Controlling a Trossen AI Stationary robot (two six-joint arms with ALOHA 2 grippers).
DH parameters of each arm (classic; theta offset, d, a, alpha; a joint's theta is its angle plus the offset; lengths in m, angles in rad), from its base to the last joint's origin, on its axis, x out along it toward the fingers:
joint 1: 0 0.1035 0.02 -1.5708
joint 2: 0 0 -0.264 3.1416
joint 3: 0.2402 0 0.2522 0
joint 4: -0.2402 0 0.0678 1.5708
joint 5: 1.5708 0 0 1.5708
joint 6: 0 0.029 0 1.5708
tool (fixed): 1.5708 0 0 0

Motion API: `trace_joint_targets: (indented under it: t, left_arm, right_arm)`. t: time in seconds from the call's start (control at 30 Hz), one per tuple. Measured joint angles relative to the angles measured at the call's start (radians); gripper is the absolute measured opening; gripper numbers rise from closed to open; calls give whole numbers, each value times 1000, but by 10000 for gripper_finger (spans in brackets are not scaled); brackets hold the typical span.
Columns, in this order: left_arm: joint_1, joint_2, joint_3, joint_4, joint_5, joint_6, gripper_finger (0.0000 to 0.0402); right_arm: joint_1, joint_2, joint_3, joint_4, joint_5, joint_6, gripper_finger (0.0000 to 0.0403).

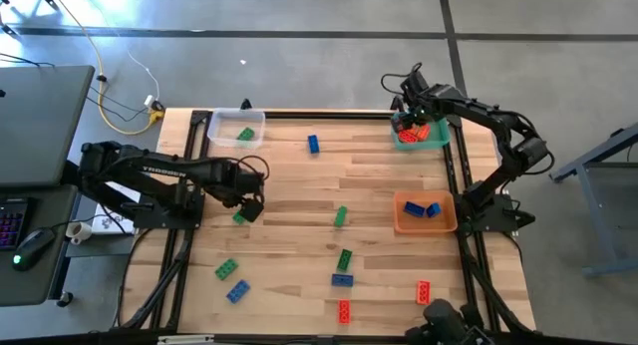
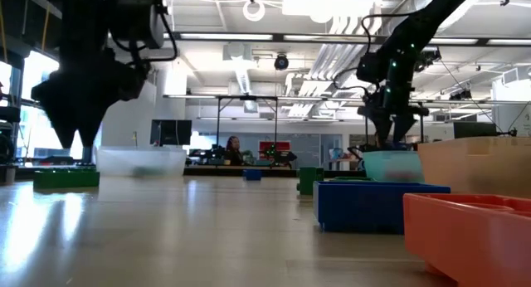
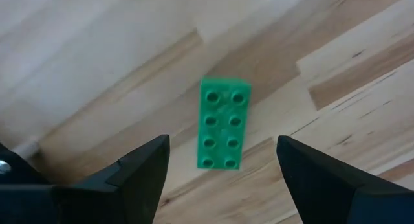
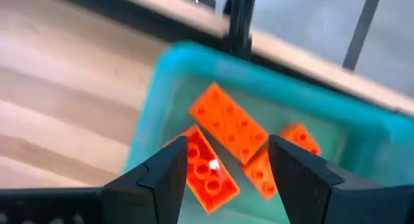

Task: Sort & place blocks by color
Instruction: Put the green game piece into the transparent bin

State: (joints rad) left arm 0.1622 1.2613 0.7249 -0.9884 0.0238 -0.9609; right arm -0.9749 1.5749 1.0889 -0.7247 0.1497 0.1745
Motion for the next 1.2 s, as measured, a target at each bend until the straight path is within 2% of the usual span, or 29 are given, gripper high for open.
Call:
trace_joint_targets:
  t: [0.17, 0.4, 0.77, 0.93, 1.2]
  left_arm:
    - [-38, 0, -59, 23, 34, -50, 273]
    - [-74, 2, -131, 141, 36, -97, 273]
    - [-79, 5, -216, 216, -6, -110, 268]
    - [-80, 2, -235, 240, -29, -52, 224]
    - [-82, 1, -235, 255, -31, 54, 115]
  right_arm:
    - [0, 0, 96, -1, -8, 0, 199]
    - [0, 0, 205, -1, -8, -19, 199]
    - [7, 0, 262, -2, -9, -26, 199]
    - [27, 0, 262, 0, -9, -26, 199]
    - [54, 0, 262, 4, -14, -26, 199]
